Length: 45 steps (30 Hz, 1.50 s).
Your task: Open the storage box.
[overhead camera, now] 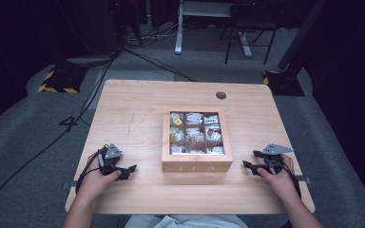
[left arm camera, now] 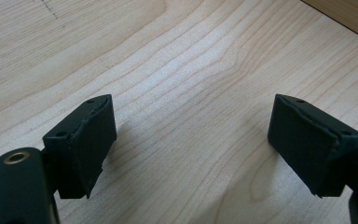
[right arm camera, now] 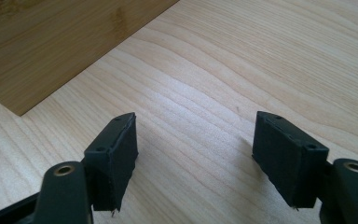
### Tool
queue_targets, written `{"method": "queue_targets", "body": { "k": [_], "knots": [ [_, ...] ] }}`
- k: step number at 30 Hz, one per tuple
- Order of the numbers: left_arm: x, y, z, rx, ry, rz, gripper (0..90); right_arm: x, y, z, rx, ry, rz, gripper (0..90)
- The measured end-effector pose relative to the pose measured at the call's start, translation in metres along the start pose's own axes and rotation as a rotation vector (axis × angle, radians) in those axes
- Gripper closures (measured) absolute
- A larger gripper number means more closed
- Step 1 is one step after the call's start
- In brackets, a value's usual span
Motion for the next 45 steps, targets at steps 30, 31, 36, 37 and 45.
{"method": "queue_targets", "body": {
  "k": [30, 31, 36, 37, 45],
  "knots": [
    [0.0, 0.0, 0.0, 0.002, -0.002, -0.002, 16.0, -0.014, -0.003, 0.006, 0.029, -0.002, 0.011, 40.9],
    [0.0, 0.0, 0.0, 0.002, -0.002, -0.002, 15.9, -0.014, -0.003, 0.006, 0.029, -0.002, 0.011, 40.9],
    [0.0, 0.0, 0.0, 0.002, -0.002, -0.002, 15.9, -0.028, 0.0, 0.014, 0.023, -0.03, 0.02, 40.7],
    [0.0, 0.0, 0.0, 0.0, -0.001, -0.003, 15.9, -0.031, 0.001, 0.015, 0.021, -0.039, 0.021, 40.6],
    [0.0, 0.0, 0.0, 0.002, -0.001, -0.002, 15.9, -0.048, 0.016, 0.026, 0.024, -0.084, 0.07, 45.9]
  ]
}}
Point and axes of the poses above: each handheld gripper's, and its own axes: x roughly forward along the jaws, z roughly out of its top, y roughly to its left, the point moved 5 cm from there along x, roughly forward along the jaws, and after that the axes turned 4 degrees about -z, right-handed, at the moved point
